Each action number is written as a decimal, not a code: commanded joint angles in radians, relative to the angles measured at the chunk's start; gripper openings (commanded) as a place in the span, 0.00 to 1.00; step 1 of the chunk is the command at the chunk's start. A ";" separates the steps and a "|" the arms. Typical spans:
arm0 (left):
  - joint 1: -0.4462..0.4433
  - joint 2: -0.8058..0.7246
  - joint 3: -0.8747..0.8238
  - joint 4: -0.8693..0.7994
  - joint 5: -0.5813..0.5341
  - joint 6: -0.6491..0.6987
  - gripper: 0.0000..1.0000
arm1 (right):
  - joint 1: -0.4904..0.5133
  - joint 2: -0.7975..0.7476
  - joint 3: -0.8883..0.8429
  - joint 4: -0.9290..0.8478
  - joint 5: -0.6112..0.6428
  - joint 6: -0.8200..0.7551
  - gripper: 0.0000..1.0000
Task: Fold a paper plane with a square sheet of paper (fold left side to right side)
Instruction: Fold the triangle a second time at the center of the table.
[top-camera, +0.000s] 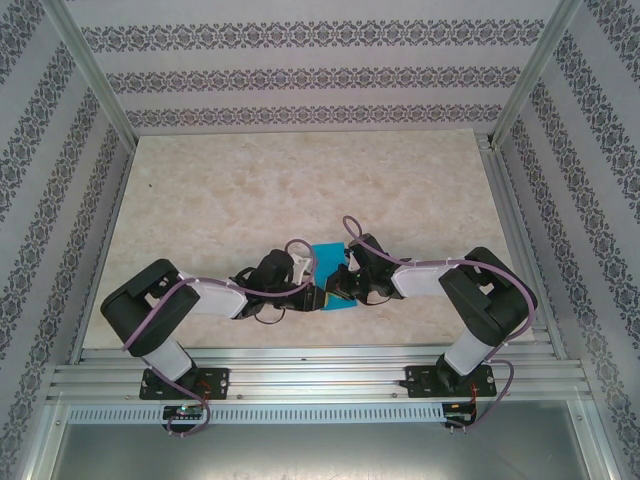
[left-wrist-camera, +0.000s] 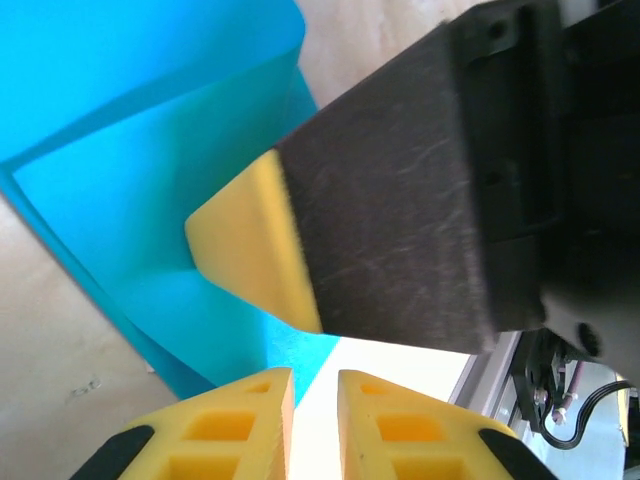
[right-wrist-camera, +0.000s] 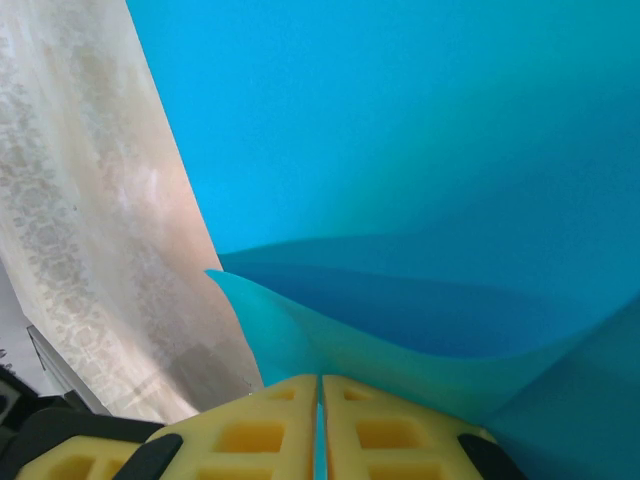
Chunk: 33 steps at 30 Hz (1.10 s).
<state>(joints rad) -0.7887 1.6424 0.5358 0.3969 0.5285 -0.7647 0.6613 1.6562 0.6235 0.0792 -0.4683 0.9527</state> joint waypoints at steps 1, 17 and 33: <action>-0.014 0.025 0.012 0.069 0.032 -0.044 0.20 | 0.015 0.034 -0.025 -0.070 0.027 0.002 0.11; -0.058 0.097 0.047 -0.206 -0.056 0.054 0.16 | 0.003 -0.021 0.007 -0.095 0.024 -0.016 0.11; -0.149 0.123 0.078 -0.450 -0.247 0.096 0.09 | -0.038 -0.012 -0.022 -0.035 0.047 -0.025 0.05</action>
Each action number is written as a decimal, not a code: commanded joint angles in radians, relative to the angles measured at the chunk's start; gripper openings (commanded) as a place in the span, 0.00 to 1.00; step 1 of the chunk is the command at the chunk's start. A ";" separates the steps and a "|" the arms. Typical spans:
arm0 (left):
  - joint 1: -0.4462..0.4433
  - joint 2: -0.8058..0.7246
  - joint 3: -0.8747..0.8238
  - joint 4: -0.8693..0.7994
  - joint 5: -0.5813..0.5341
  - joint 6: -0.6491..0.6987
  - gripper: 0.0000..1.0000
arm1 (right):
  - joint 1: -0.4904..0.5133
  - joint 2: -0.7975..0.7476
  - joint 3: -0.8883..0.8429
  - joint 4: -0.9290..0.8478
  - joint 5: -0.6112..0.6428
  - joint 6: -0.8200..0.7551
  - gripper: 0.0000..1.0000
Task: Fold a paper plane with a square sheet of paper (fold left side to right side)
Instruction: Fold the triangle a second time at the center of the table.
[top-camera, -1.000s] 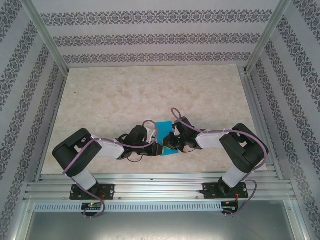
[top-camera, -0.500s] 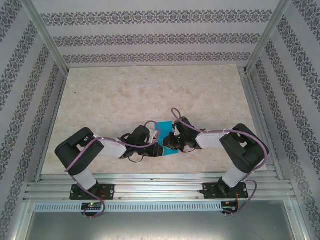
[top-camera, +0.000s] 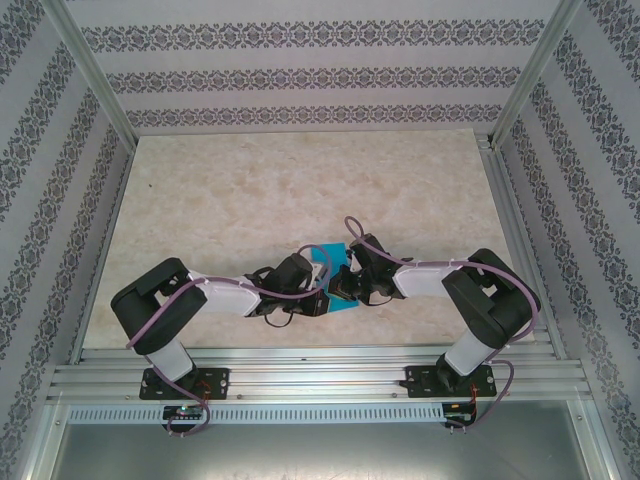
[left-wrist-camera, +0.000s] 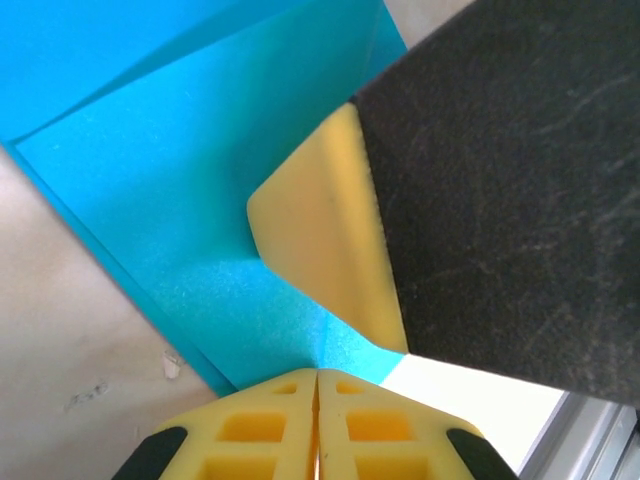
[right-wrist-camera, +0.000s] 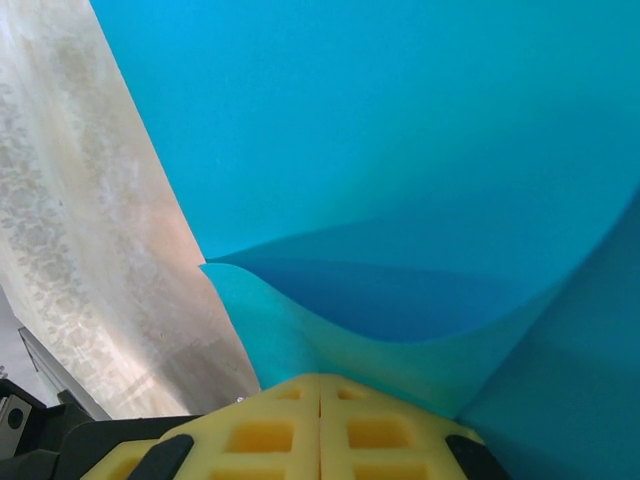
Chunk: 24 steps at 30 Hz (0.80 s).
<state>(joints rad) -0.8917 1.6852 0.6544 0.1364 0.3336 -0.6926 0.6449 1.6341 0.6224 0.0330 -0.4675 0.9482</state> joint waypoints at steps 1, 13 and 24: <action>-0.047 0.080 -0.039 -0.195 -0.054 0.026 0.09 | -0.026 0.009 -0.021 0.013 0.050 -0.027 0.05; -0.058 0.081 -0.042 -0.210 -0.073 0.030 0.07 | -0.118 0.016 0.009 -0.035 0.062 -0.125 0.04; -0.064 0.070 -0.039 -0.214 -0.084 0.036 0.06 | -0.225 0.074 0.098 -0.096 0.092 -0.268 0.05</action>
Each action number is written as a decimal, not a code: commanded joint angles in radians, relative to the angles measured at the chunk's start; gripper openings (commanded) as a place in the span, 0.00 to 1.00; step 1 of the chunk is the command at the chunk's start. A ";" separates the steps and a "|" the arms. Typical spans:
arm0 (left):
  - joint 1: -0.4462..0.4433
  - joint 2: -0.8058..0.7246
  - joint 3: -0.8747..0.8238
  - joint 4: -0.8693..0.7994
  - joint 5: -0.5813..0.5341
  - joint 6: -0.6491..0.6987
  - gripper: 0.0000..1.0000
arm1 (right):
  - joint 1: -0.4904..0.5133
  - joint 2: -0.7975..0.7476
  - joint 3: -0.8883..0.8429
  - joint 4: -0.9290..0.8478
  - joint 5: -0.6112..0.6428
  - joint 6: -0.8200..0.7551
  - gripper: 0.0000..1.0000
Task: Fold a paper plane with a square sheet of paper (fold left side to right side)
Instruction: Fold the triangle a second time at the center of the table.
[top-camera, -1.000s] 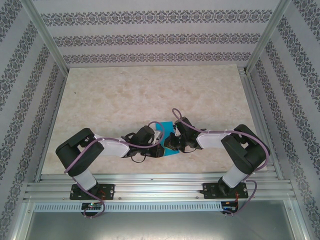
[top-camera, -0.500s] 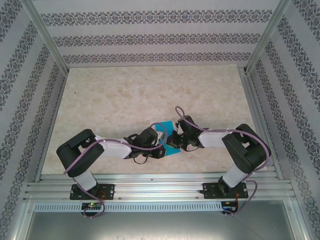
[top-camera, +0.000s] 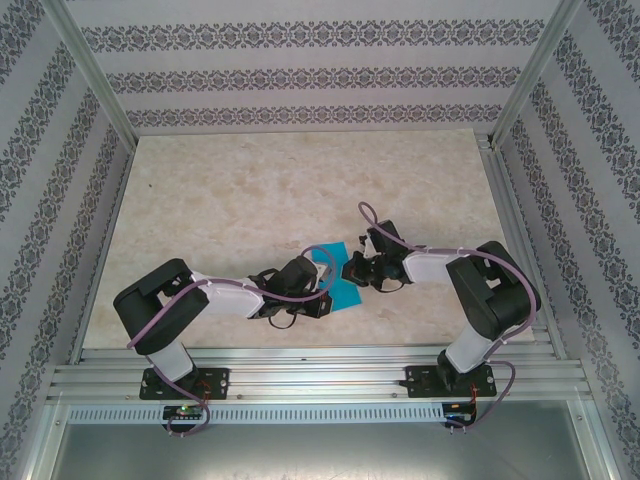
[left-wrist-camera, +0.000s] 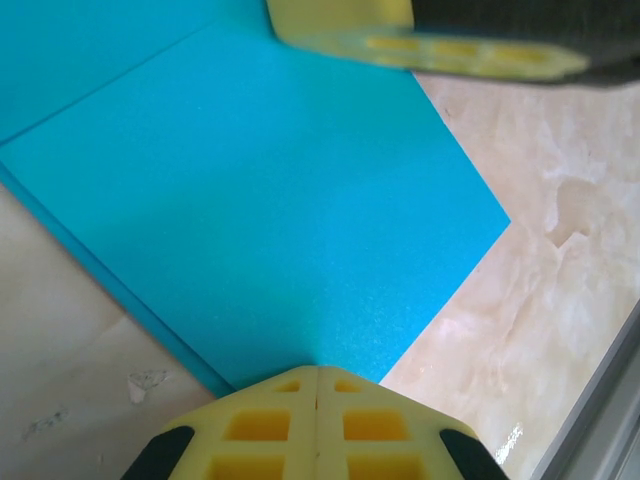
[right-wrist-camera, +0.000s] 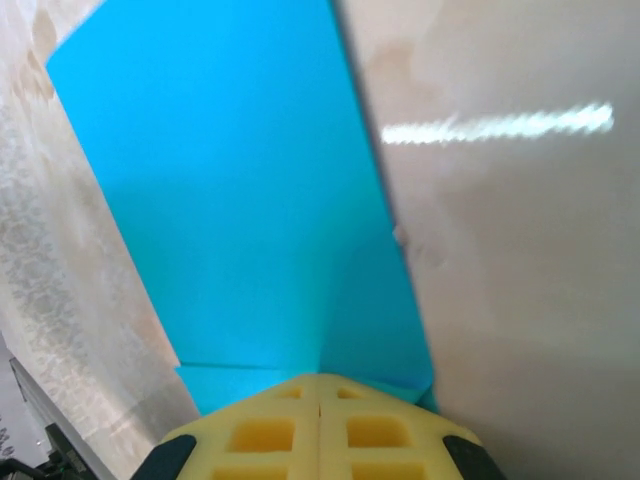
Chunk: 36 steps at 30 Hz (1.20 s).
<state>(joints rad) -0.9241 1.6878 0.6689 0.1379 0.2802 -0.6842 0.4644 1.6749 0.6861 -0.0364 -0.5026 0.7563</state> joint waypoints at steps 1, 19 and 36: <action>-0.031 0.066 -0.052 -0.214 -0.031 0.028 0.06 | -0.051 0.036 0.046 -0.031 0.125 -0.086 0.05; -0.044 0.055 -0.035 -0.232 -0.046 0.035 0.06 | 0.120 -0.231 -0.145 0.074 0.086 0.125 0.06; -0.050 0.041 -0.025 -0.273 -0.045 0.067 0.05 | 0.155 -0.132 -0.128 0.155 0.066 0.155 0.06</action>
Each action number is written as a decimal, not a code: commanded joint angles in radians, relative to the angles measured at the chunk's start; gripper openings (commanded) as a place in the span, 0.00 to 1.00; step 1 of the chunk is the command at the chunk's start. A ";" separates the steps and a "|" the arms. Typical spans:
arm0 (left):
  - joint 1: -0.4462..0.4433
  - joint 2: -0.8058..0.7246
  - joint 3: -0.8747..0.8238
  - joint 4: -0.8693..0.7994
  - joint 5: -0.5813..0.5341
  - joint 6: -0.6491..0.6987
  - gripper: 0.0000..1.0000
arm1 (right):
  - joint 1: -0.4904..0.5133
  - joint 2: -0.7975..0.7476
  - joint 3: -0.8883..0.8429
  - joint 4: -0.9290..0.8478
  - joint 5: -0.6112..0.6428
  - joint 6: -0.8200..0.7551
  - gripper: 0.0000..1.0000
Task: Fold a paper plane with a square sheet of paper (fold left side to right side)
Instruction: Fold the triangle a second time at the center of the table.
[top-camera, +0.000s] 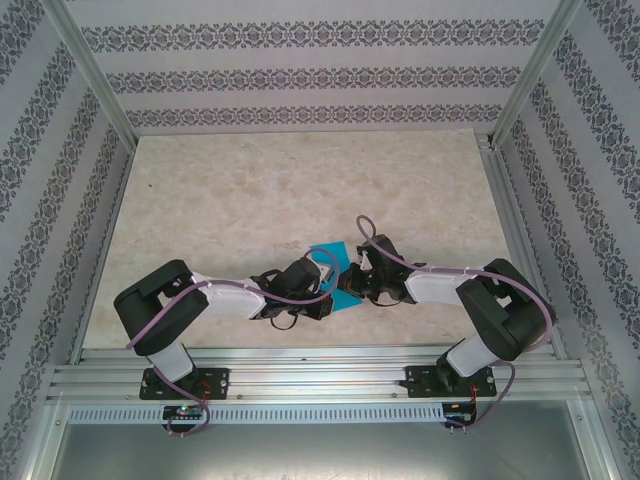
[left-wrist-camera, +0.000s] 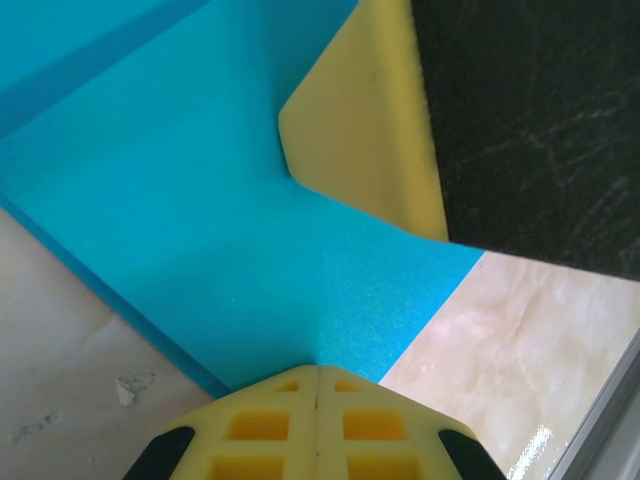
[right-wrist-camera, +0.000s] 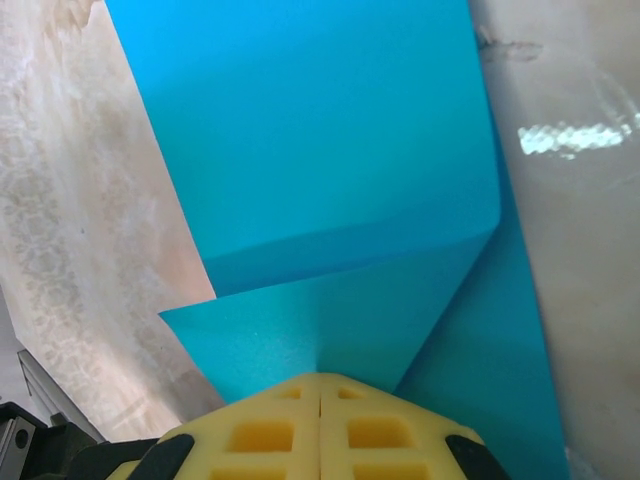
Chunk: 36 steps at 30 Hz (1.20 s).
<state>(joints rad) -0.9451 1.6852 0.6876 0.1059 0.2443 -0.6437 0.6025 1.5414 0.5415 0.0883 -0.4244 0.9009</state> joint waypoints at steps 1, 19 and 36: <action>-0.029 0.042 -0.043 -0.240 -0.009 0.027 0.06 | 0.020 0.008 0.018 0.030 -0.013 0.010 0.06; -0.047 -0.060 -0.111 -0.333 0.020 0.031 0.08 | 0.003 0.147 0.074 -0.137 0.083 -0.009 0.06; 0.237 -0.184 0.100 -0.303 0.228 0.076 0.06 | 0.007 0.122 0.081 -0.138 0.065 -0.026 0.06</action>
<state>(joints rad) -0.7300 1.4792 0.7090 -0.2073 0.3698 -0.6071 0.6147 1.6424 0.6334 0.0238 -0.4530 0.8959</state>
